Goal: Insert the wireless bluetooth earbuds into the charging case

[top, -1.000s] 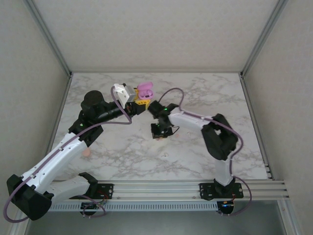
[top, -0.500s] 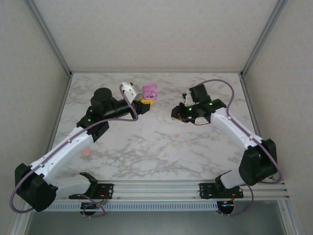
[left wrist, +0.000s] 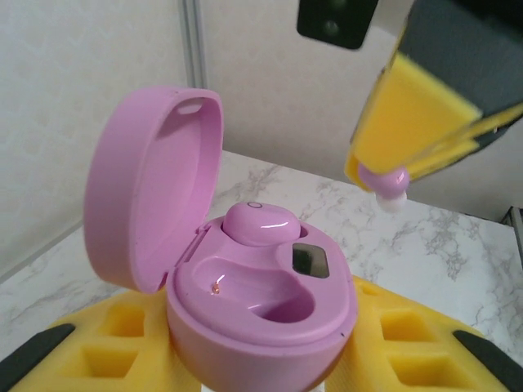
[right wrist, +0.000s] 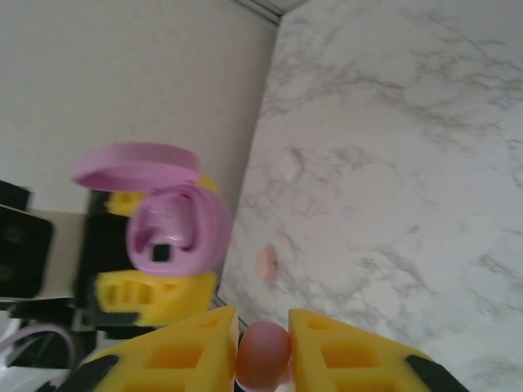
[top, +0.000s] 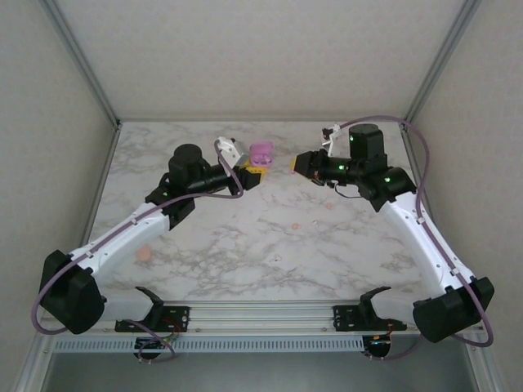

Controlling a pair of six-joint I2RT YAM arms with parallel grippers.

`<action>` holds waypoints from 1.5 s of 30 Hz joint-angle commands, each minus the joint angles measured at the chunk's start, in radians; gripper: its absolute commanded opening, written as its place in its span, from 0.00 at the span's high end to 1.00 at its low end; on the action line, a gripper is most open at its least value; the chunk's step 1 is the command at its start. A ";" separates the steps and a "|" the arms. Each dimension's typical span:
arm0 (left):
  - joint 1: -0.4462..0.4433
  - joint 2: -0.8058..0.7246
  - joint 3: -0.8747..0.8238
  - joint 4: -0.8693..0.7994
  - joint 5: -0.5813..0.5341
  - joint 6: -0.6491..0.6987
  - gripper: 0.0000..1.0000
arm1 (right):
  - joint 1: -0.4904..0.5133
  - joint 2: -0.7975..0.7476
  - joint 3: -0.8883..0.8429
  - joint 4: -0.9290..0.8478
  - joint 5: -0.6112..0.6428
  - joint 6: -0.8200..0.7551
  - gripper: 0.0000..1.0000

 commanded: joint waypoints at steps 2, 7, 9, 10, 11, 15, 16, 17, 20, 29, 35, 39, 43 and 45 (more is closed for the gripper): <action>-0.022 0.021 0.017 0.046 0.034 0.004 0.71 | 0.002 -0.005 0.041 0.100 -0.077 0.055 0.77; -0.036 0.041 0.031 0.034 0.033 0.014 0.71 | 0.016 0.009 0.069 0.129 -0.088 0.062 0.77; -0.040 0.048 0.034 0.034 0.031 0.015 0.71 | 0.028 0.017 0.080 0.139 -0.085 0.064 0.76; -0.042 0.051 0.036 0.034 0.031 0.014 0.71 | 0.036 0.022 0.084 0.142 -0.082 0.065 0.76; -0.044 0.054 0.038 0.034 0.031 0.014 0.71 | 0.042 0.028 0.089 0.143 -0.079 0.063 0.76; -0.052 0.060 0.047 0.032 0.026 0.013 0.71 | 0.073 0.050 0.099 0.149 -0.053 0.064 0.76; -0.053 0.060 0.050 0.032 0.026 0.014 0.71 | 0.080 0.056 0.099 0.150 -0.046 0.062 0.76; -0.055 0.060 0.050 0.032 0.026 0.014 0.71 | 0.088 0.061 0.100 0.151 -0.040 0.061 0.76; -0.056 0.058 0.050 0.031 0.025 0.014 0.71 | 0.105 0.076 0.105 0.146 -0.022 0.059 0.76; -0.062 0.060 0.055 0.026 0.025 0.014 0.71 | 0.136 0.091 0.111 0.138 0.028 0.051 0.76; -0.070 0.059 0.059 0.014 0.023 0.020 0.71 | 0.153 0.104 0.111 0.145 0.059 0.054 0.76; -0.072 0.052 0.058 0.015 0.019 0.020 0.71 | 0.159 0.107 0.115 0.142 0.080 0.045 0.76; -0.072 0.050 0.056 0.014 0.017 0.022 0.71 | 0.165 0.114 0.122 0.134 0.106 0.042 0.76; -0.072 0.050 0.058 0.015 0.019 0.021 0.71 | 0.173 0.116 0.124 0.124 0.124 0.036 0.76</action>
